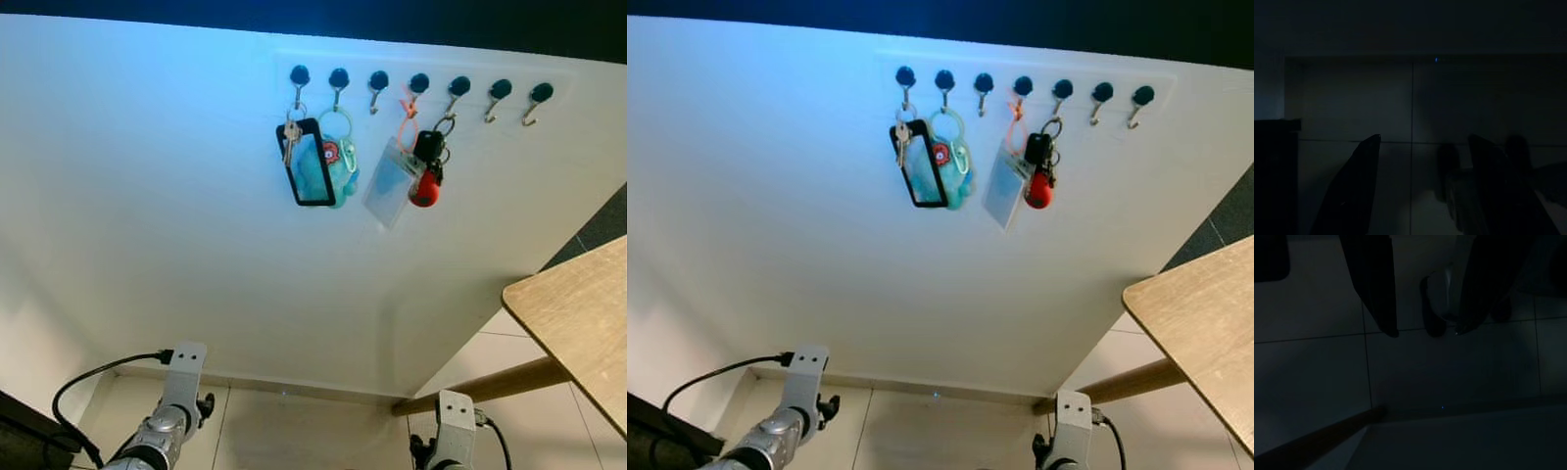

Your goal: Hang keys on a hook

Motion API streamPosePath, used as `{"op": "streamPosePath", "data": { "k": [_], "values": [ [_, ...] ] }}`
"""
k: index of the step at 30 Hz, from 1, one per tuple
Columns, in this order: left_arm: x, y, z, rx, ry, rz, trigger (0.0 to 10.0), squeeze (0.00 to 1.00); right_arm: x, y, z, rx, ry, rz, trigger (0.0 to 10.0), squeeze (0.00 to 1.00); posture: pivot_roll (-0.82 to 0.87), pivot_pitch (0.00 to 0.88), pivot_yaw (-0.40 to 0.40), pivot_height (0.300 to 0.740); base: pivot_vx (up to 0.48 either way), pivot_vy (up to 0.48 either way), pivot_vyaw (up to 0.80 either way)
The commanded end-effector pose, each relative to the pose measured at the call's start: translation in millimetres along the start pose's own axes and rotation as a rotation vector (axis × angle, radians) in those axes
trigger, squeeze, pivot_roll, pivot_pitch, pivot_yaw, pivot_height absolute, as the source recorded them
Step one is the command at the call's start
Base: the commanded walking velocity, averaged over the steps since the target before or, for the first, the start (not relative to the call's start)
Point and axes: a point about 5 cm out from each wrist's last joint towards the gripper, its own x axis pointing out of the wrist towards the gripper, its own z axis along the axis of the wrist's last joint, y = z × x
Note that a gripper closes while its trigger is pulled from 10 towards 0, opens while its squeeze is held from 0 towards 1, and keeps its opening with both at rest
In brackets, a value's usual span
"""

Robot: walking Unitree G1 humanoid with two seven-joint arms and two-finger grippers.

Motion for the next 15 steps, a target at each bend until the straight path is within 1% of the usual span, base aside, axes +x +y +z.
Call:
{"op": "streamPosePath", "data": {
  "k": [1, 6, 9, 12, 14, 15],
  "values": [
    [-2.3, 5.6, -10, 0.047, 0.029, 0.025, 10.0, 0.00, 0.5, -2.1, 1, -0.014, 0.013, 0.006, 10.0, 0.00, 0.11, 0.008, -0.060, 0.740, 0.000, 0.000, 0.00],
    [-2.6, 3.9, -12, 0.028, 0.036, 0.023, 10.0, 0.00, 2.8, 1.3, 7, -0.022, 0.001, 0.022, 10.0, 0.00, 0.09, 0.000, -0.057, 0.740, 0.000, 0.000, 0.00],
    [-1.6, 1.3, -9, 0.042, 0.025, 0.017, 10.0, 0.00, 4.0, 1.7, 12, -0.023, -0.012, 0.021, 10.0, 0.00, 0.08, 0.000, -0.049, 0.740, 0.000, 0.000, 0.00],
    [-0.1, -4.5, -4, 0.049, 0.020, -0.006, 10.0, 0.00, 3.8, -1.5, 13, -0.018, -0.019, 0.008, 10.0, 0.00, 0.07, 0.000, -0.059, 0.740, 0.000, 0.000, 0.00],
    [0.1, -5.1, -3, 0.049, 0.019, -0.008, 10.0, 0.00, 3.6, -2.1, 13, -0.017, -0.018, 0.007, 10.0, 0.00, 0.07, 0.000, -0.059, 0.740, 0.000, 0.000, 0.00],
    [0.8, -3.5, 1, -0.018, 0.003, 0.005, 10.0, 0.00, 3.1, -2.5, 10, -0.031, -0.009, 0.007, 10.0, 0.00, 0.07, 0.000, -0.065, 0.740, 0.000, 0.000, 0.00]
  ]
}}
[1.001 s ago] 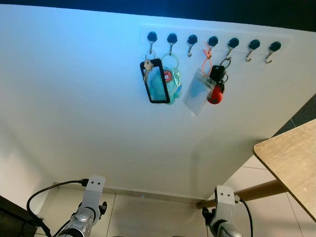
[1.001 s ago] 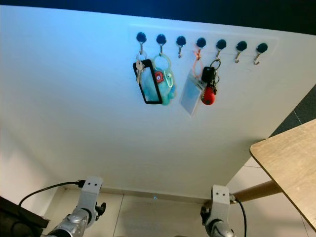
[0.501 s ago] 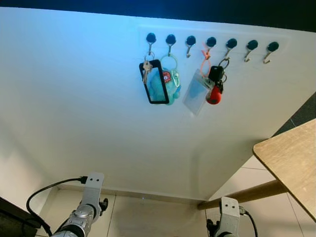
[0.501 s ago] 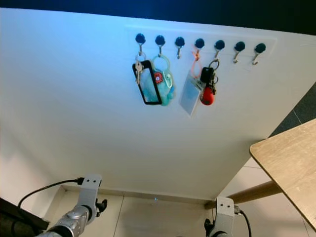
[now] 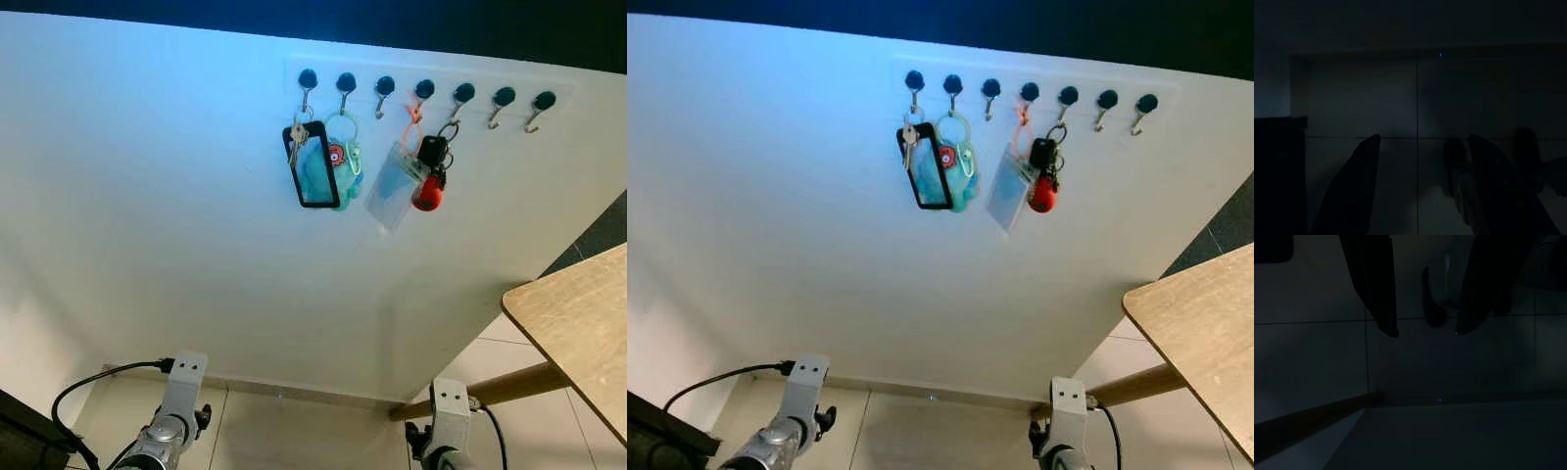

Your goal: Hang keys on a hook

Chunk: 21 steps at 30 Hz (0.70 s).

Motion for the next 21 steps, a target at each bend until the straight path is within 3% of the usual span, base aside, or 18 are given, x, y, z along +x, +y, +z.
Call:
{"op": "streamPosePath", "data": {
  "k": [1, 4, 7, 12, 16, 18, 21],
  "values": [
    [1.0, -2.9, 3, -0.040, -0.004, -0.005, 10.0, 0.00, -1.5, -4.7, -4, -0.007, 0.018, -0.016, 10.0, 0.00, 0.07, 0.000, -0.065, 0.740, 0.000, 0.000, 0.00],
    [1.0, -0.1, 5, -0.103, -0.008, 0.005, 10.0, 0.00, -1.9, -4.5, -6, -0.008, 0.022, -0.024, 10.0, 0.00, 0.06, 0.000, -0.045, 0.740, 0.000, 0.000, 0.00],
    [0.0, 3.1, 0, -0.072, 0.008, -0.006, 10.0, 0.00, -1.7, -1.3, -6, 0.025, 0.016, -0.032, 10.0, 0.00, 0.03, 0.001, -0.017, 0.740, 0.000, 0.000, 0.00],
    [0.2, 9.1, 5, -0.137, -0.005, 0.000, 10.0, 0.00, -3.0, 0.1, -10, 0.013, 0.016, -0.029, 10.0, 0.00, 0.05, 0.012, -0.026, 0.740, 0.000, 0.000, 0.00],
    [0.0, 15.7, 12, -0.102, -0.056, 0.040, 10.0, 0.00, -5.3, -0.1, -17, 0.011, 0.041, -0.024, 10.0, 0.00, 0.06, 0.011, -0.036, 0.740, 0.000, 0.000, 0.00],
    [-0.8, 23.3, 11, -0.167, -0.050, 0.090, 10.0, 0.00, -5.5, 0.4, -18, 0.032, 0.040, -0.028, 10.0, 0.00, 0.05, 0.000, -0.019, 0.740, 0.000, 0.000, 0.00],
    [-0.8, 22.5, 10, -0.151, -0.041, 0.078, 10.0, 0.00, -4.6, 1.4, -16, 0.057, 0.031, -0.027, 10.0, 0.00, 0.05, 0.000, -0.014, 0.740, 0.000, 0.000, 0.00]
  ]
}}
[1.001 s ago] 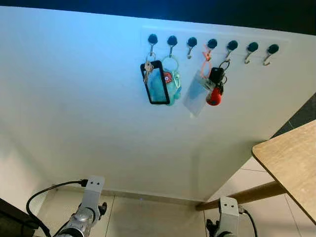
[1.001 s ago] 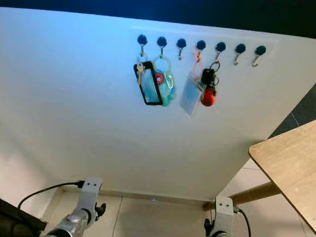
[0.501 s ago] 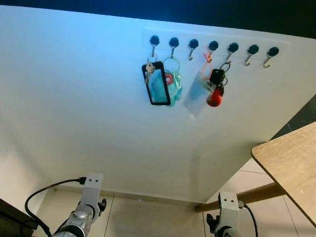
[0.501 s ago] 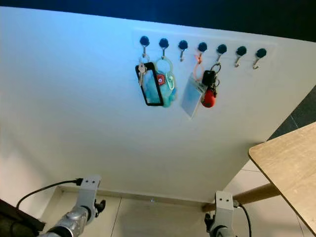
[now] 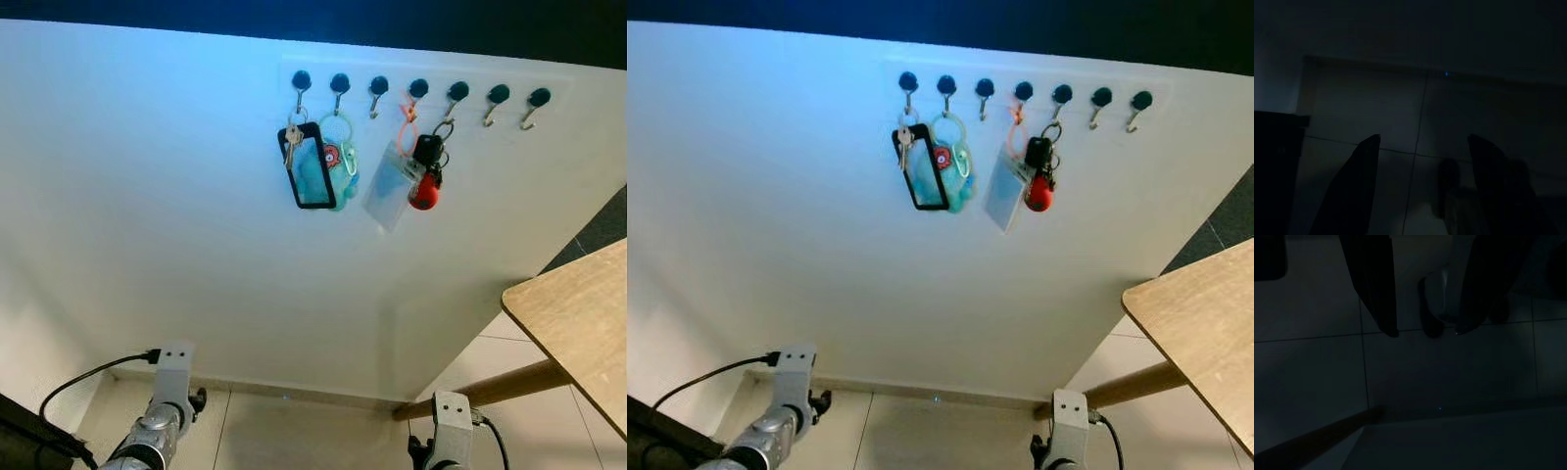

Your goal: Hang keys on a hook

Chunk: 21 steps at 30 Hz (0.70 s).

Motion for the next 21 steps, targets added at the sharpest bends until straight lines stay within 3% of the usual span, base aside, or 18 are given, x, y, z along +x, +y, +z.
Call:
{"op": "streamPosePath", "data": {
  "k": [1, 5, 9, 12, 21],
  "values": [
    [-0.5, 3.3, -2, 0.038, 0.017, -0.004, 10.0, 0.00, 0.7, 0.6, 2, 0.031, -0.006, -0.002, 10.0, 0.00, 0.06, 0.000, -0.012, 0.740, 0.000, 0.000, 0.00],
    [-0.5, -4.4, -5, 0.059, 0.027, -0.052, 10.0, 0.00, 2.9, 5.4, 7, 0.018, -0.010, 0.012, 10.0, 0.00, 0.05, 0.000, -0.006, 0.740, 0.000, 0.000, 0.00],
    [-0.4, -11.6, -7, 0.076, 0.036, -0.074, 10.0, 0.00, 4.5, 9.2, 11, 0.065, -0.004, 0.037, 10.0, 0.00, 0.05, 0.000, -0.009, 0.740, 0.000, 0.000, 0.00],
    [0.1, -16.4, -7, 0.067, 0.047, -0.089, 10.0, 0.00, 4.6, 10.5, 12, -0.031, -0.008, 0.055, 10.0, 0.00, 0.05, 0.000, -0.007, 0.740, 0.000, 0.000, 0.00],
    [0.3, -24.0, -3, 0.061, 0.013, -0.110, 10.0, 0.00, 3.7, 9.7, 12, -0.097, -0.025, 0.055, 10.0, 0.00, 0.04, 0.013, -0.005, 0.740, 0.000, 0.000, 0.00]
  ]
}}
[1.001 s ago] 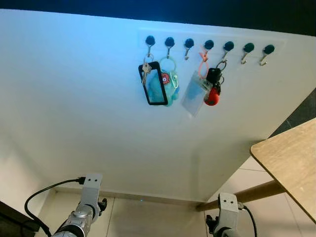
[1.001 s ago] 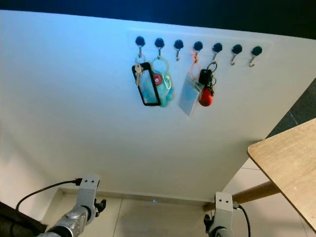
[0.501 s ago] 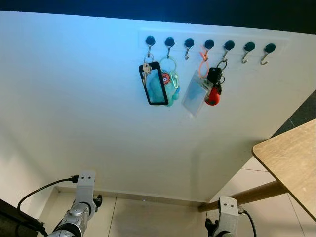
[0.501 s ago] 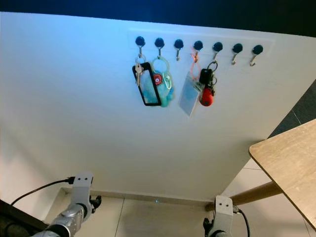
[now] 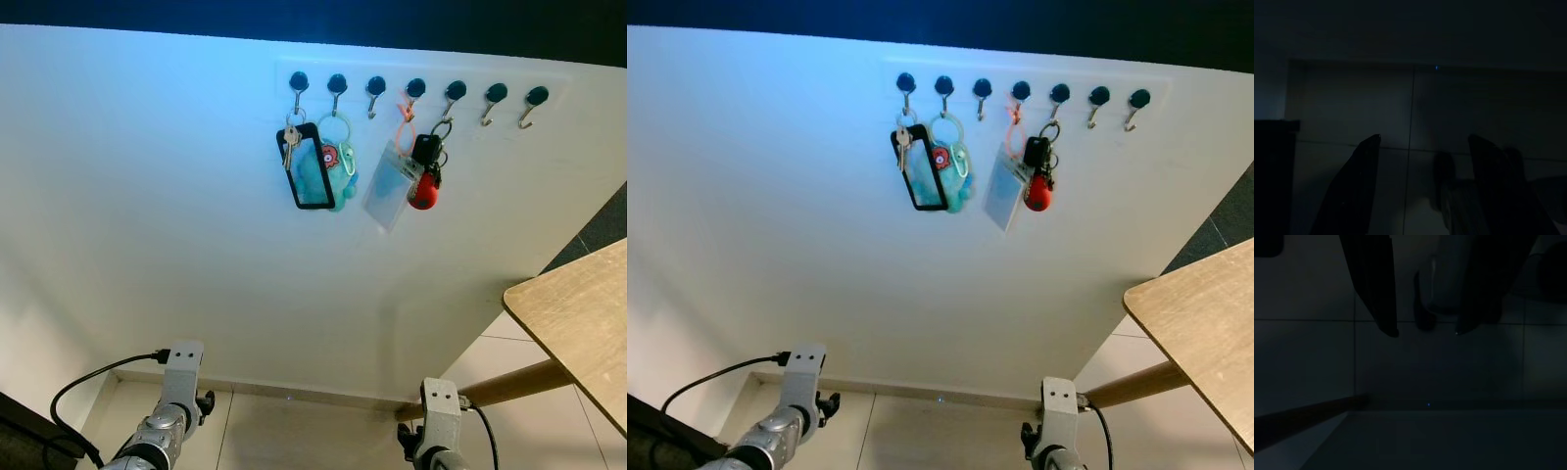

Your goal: Hang keys on a hook

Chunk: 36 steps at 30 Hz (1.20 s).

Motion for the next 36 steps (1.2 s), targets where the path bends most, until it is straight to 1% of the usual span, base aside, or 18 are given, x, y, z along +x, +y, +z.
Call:
{"op": "streamPosePath", "data": {
  "k": [1, 2, 4, 6, 7, 13, 15, 18, 19, 20, 21, 28, 31, 34, 36],
  "values": [
    [0.9, -8.7, 1, 0.009, -0.013, -0.028, 10.0, 0.00, -0.9, -0.1, -2, 0.031, -0.006, -0.005, 10.0, 0.00, 0.04, 0.012, -0.006, 0.740, 0.000, 0.000, 0.00],
    [0.9, -8.7, 1, 0.009, -0.013, -0.028, 10.0, 0.00, -0.9, -0.1, -2, 0.031, -0.006, -0.005, 10.0, 0.00, 0.04, 0.012, -0.006, 0.740, 0.000, 0.000, 0.00],
    [0.9, -5.9, 3, 0.018, -0.015, -0.004, 10.0, 0.00, -1.2, 5.6, -4, 0.067, -0.003, 0.032, 10.0, 0.00, 0.04, 0.013, -0.008, 0.740, 0.000, 0.000, 0.00],
    [1.0, -3.8, 4, 0.003, -0.019, 0.007, 10.0, 0.00, -2.0, 6.5, -7, 0.057, 0.005, 0.032, 10.0, 0.00, 0.05, 0.013, -0.014, 0.740, 0.000, 0.000, 0.00],
    [1.1, -3.0, 5, -0.007, -0.025, 0.014, 10.0, 0.00, -2.6, 5.9, -10, 0.049, 0.017, 0.027, 10.0, 0.00, 0.07, 0.025, -0.035, 0.740, 0.000, 0.000, 0.00],
    [1.2, -2.5, 6, -0.011, -0.027, 0.016, 10.0, 0.00, -2.9, 4.7, -12, 0.030, 0.036, 0.028, 10.0, 0.00, 0.08, 0.026, -0.051, 0.740, 0.000, 0.000, 0.00],
    [0.9, -1.7, 5, -0.004, -0.020, 0.014, 10.0, 0.00, -2.3, 4.5, -10, 0.019, 0.035, 0.032, 10.0, 0.00, 0.07, 0.022, -0.040, 0.740, 0.000, 0.000, 0.00],
    [-0.3, -1.7, -2, 0.089, 0.003, 0.009, 10.0, 0.00, -1.1, 0.4, -5, 0.038, 0.018, 0.009, 10.0, 0.00, 0.06, 0.012, -0.027, 0.740, 0.000, 0.000, 0.00],
    [-0.3, -1.7, -2, 0.089, 0.003, 0.009, 10.0, 0.00, -1.1, 0.4, -5, 0.038, 0.018, 0.009, 10.0, 0.00, 0.06, 0.012, -0.027, 0.740, 0.000, 0.000, 0.00],
    [-0.1, -4.8, -3, 0.122, 0.007, -0.008, 10.0, 0.00, -1.4, -1.2, -6, 0.039, 0.023, 0.003, 10.0, 0.00, 0.07, 0.009, -0.029, 0.740, 0.000, 0.000, 0.00],
    [0.2, -6.2, -2, 0.129, 0.006, -0.013, 10.0, 0.00, -1.6, -1.5, -7, 0.035, 0.029, 0.002, 10.0, 0.00, 0.07, 0.009, -0.030, 0.740, 0.000, 0.000, 0.00],
    [1.8, -11.2, 4, 0.140, -0.002, -0.030, 10.0, 0.00, -2.5, 0.2, -10, 0.031, 0.034, 0.001, 10.0, 0.00, 0.05, 0.017, -0.020, 0.740, 0.000, 0.000, 0.00],
    [1.9, -13.2, 3, 0.153, -0.001, -0.040, 10.0, 0.00, -3.3, 0.2, -12, 0.041, 0.033, 0.000, 10.0, 0.00, 0.06, 0.015, -0.040, 0.740, 0.000, 0.000, 0.00],
    [1.7, -12.2, 2, 0.140, 0.000, -0.024, 10.0, 0.00, -5.3, -0.4, -19, 0.022, 0.060, 0.011, 10.0, 0.00, 0.07, 0.019, -0.059, 0.740, 0.000, 0.000, 0.00],
    [1.4, -9.5, 1, 0.125, 0.004, -0.012, 10.0, 0.00, -6.2, -2.4, -21, 0.020, 0.067, 0.012, 10.0, 0.00, 0.07, 0.019, -0.055, 0.740, 0.000, 0.000, 0.00]
  ]
}}
